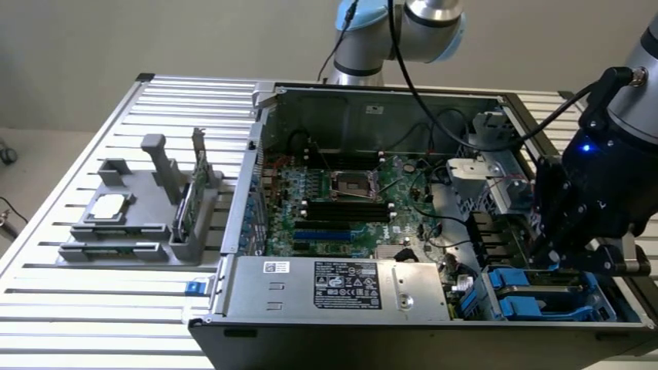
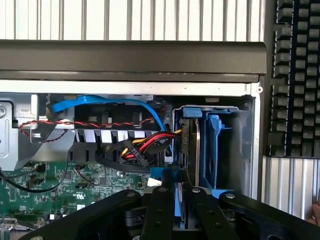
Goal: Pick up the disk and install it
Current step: 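Insert the second disk wire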
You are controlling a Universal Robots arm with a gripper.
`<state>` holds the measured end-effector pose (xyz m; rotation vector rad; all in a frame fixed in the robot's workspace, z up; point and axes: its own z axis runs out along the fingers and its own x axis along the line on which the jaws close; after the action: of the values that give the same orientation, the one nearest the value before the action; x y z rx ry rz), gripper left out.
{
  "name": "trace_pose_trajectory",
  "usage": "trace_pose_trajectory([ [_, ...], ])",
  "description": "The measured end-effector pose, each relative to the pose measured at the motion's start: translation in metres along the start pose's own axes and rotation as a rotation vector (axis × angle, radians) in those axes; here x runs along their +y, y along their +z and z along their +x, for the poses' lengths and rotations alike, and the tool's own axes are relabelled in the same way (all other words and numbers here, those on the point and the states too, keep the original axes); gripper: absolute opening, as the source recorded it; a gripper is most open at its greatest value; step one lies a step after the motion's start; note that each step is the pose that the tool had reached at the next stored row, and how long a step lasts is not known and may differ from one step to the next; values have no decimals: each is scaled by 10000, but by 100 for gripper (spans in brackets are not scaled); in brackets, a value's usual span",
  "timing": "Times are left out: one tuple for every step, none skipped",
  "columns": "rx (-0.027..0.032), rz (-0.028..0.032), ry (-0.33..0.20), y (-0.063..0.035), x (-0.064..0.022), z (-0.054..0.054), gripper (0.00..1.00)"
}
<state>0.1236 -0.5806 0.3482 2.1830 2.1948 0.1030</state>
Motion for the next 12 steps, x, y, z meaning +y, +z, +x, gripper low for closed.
trace_pose_trajectory([
  [0, 0, 0, 7, 2, -7, 16],
  [0, 0, -1, 13, 5, -14, 16],
  [-1, 0, -1, 19, 7, -21, 16],
  [-1, 0, -1, 24, 10, -27, 16],
  [0, 0, 0, 29, 13, -33, 16],
  [0, 0, 0, 33, 17, -40, 16],
  [0, 0, 0, 38, 20, -46, 16],
  [-1, 0, 0, 42, 24, -53, 16],
  [0, 0, 0, 47, 26, -59, 16],
  [0, 0, 0, 51, 28, -64, 16],
  [1, 0, 1, 53, 29, -69, 16],
  [1, 0, 1, 55, 29, -71, 16],
])
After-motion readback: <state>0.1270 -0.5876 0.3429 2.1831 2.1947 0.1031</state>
